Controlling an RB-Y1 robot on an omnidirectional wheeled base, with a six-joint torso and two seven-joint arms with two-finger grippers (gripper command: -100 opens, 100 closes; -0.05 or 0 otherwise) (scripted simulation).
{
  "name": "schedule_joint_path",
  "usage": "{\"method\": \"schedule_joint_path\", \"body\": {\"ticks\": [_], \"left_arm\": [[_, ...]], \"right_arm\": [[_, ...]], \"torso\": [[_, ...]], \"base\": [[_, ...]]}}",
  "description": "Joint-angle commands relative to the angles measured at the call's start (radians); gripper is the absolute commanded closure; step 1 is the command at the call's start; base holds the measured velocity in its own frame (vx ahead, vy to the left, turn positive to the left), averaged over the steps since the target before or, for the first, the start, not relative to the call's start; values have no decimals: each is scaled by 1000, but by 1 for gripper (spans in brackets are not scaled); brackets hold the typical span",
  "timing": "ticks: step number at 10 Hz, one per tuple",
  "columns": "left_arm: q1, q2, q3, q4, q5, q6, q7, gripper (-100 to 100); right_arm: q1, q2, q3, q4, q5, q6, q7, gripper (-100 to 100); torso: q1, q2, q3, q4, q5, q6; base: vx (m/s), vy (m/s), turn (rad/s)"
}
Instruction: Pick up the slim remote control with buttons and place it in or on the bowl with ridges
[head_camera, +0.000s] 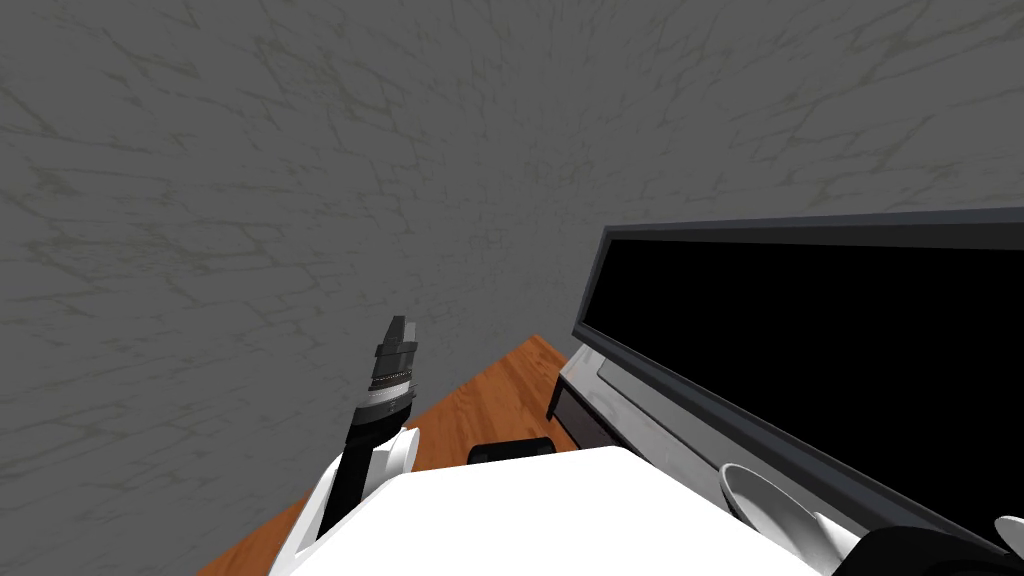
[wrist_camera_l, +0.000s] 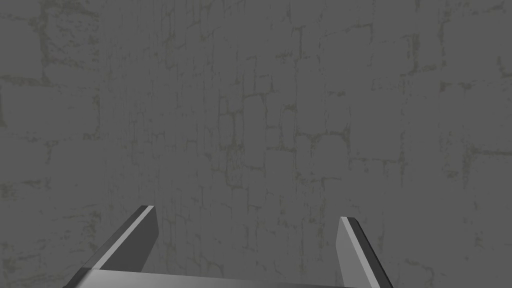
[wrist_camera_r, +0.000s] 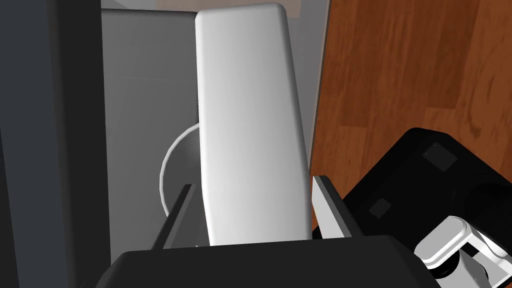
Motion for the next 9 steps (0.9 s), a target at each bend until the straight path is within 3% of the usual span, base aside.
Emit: {"method": "schedule_joint_path", "body": {"ticks": [1,4,6,9], "left_arm": [[0,0,0,0,0,0,0,0],[0,0,0,0,0,0,0,0],[0,0,0,0,0,0,0,0],[0,0,0,0,0,0,0,0]], "right_arm": [[-15,39,-16,-15,-34,-33,18,100],[-32,111,-37,-53,-79,-73,27,100],[-32,111,-37,-53,-79,-73,27,100],[-54,186,-54,-86,-121,-111,32,100]], "torso": [[0,0,0,0,0,0],[0,-9,-5,-2,-2,0],[1,-11,-7,-3,-1,1],[3,-10,-6,-3,-1,1]], "base": [[-22,-200,28],[36,-144,23],[31,-82,14],[24,-105,21]]}}
